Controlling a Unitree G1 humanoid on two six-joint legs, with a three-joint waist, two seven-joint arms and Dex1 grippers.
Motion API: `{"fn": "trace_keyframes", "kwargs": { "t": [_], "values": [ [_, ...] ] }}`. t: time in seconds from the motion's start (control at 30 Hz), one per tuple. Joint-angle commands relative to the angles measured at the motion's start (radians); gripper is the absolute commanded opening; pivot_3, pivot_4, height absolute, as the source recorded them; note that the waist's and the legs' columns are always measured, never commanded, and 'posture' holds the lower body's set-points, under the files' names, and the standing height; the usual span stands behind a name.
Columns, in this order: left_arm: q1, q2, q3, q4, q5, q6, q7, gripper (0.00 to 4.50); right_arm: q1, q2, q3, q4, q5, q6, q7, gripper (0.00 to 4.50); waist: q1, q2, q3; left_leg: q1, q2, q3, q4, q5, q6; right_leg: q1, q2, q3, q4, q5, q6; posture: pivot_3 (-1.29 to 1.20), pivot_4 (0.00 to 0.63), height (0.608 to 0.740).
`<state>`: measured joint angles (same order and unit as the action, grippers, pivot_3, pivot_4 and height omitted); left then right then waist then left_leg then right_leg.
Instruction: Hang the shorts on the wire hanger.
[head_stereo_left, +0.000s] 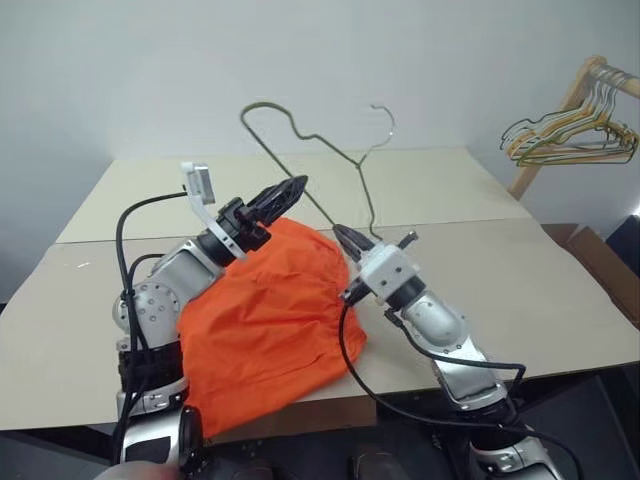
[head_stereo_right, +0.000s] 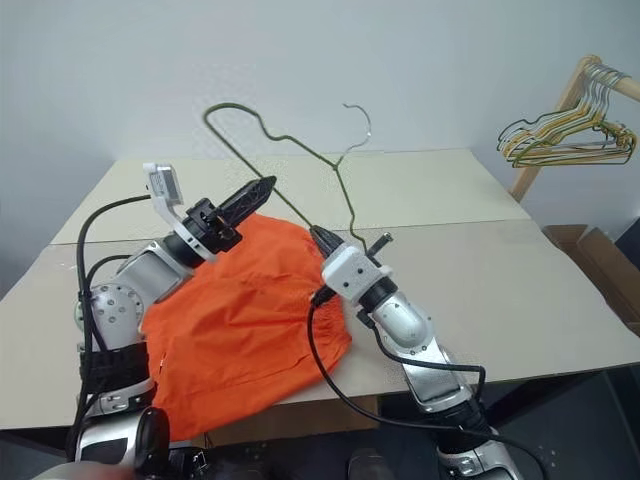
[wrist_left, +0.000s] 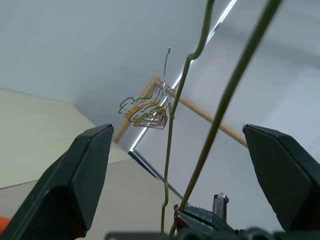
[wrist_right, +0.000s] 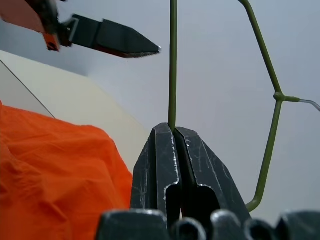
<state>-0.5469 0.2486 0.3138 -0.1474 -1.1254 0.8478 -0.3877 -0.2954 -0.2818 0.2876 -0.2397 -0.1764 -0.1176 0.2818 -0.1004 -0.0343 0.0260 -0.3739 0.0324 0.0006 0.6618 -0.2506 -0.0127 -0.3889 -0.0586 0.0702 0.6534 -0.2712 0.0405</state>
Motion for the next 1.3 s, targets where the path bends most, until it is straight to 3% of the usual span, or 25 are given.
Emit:
{"fn": "trace_keyframes", "kwargs": {
  "t": [0.03,0.43,0.47,0.6,0.7,0.87,0.93,1.03,1.2,1.3],
  "values": [
    [-0.037,-0.018,0.021,-0.014,-0.011,-0.055,0.020,4.10,-0.021,0.005,0.008,0.014,-0.024,-0.071,0.003,0.00,0.000,0.000,0.000,0.000,0.000,0.000,0.000,0.000,0.000,0.000,0.000,0.000,0.000,0.000,0.000,-0.08,0.000,0.740],
    [-0.029,-0.029,-0.024,-0.024,0.018,-0.071,0.059,0.19,-0.035,0.044,-0.005,0.050,-0.081,-0.052,-0.027,0.00,0.002,0.000,0.000,0.000,0.000,0.000,0.000,0.000,0.000,0.001,0.000,0.000,-0.001,0.000,0.000,-0.08,0.000,0.740],
    [-0.027,-0.031,-0.026,-0.025,0.015,-0.072,0.057,0.04,-0.035,0.048,-0.006,0.050,-0.086,-0.048,-0.029,0.00,0.002,0.000,0.000,0.000,0.000,0.000,0.000,0.000,0.000,0.001,0.000,0.000,-0.001,0.000,0.000,-0.08,0.000,0.740],
    [-0.018,-0.024,-0.062,-0.051,0.086,-0.114,0.048,0.04,-0.041,0.044,-0.007,0.044,-0.077,-0.033,0.002,0.00,0.002,0.000,0.000,0.000,0.000,0.000,0.000,0.000,0.000,0.001,0.000,0.000,-0.001,0.000,0.000,-0.08,0.000,0.740],
    [-0.022,-0.032,-0.065,-0.055,0.140,-0.176,0.052,0.00,-0.043,0.024,-0.005,0.044,-0.057,-0.026,0.046,0.81,0.002,0.000,0.000,0.000,0.000,0.000,0.000,0.000,0.000,0.001,0.000,0.000,-0.001,0.000,0.000,-0.08,0.000,0.740],
    [-0.033,0.015,-0.040,-0.032,0.184,-0.247,-0.024,0.00,-0.033,0.011,-0.040,0.029,-0.030,-0.029,0.063,2.59,0.000,0.000,0.000,0.000,0.000,0.000,0.000,0.000,0.000,0.001,0.000,0.000,-0.001,0.000,0.000,-0.08,0.000,0.740],
    [-0.039,0.056,-0.015,-0.022,0.157,-0.242,-0.078,0.00,-0.019,0.008,-0.089,-0.005,0.082,0.022,0.108,3.32,0.000,0.000,0.000,0.000,0.000,0.000,0.000,0.000,0.000,0.001,0.000,0.000,-0.002,0.000,0.000,-0.08,0.000,0.740],
    [-0.032,0.146,0.019,-0.029,0.095,-0.211,-0.221,0.00,0.001,-0.062,-0.191,-0.090,0.421,0.243,0.299,4.28,0.000,0.000,0.000,0.000,0.000,0.000,0.000,0.000,0.000,0.001,0.000,-0.001,-0.003,0.000,0.000,-0.08,0.000,0.740],
    [-0.004,0.256,0.086,-0.035,-0.063,-0.158,-0.472,0.00,-0.056,-0.257,-0.340,-0.082,0.865,0.635,0.567,4.28,0.001,0.001,0.001,-0.001,0.000,0.000,0.000,0.000,0.000,0.003,-0.001,-0.001,-0.006,0.001,0.001,-0.09,0.000,0.740],
    [0.005,0.304,0.102,-0.025,-0.120,-0.136,-0.621,0.00,-0.116,-0.360,-0.348,0.011,0.993,0.812,0.714,4.28,-0.001,0.001,0.001,0.000,0.001,0.001,0.000,0.000,0.000,0.003,0.001,-0.001,-0.005,0.001,0.001,-0.09,0.000,0.740]
  ]
}}
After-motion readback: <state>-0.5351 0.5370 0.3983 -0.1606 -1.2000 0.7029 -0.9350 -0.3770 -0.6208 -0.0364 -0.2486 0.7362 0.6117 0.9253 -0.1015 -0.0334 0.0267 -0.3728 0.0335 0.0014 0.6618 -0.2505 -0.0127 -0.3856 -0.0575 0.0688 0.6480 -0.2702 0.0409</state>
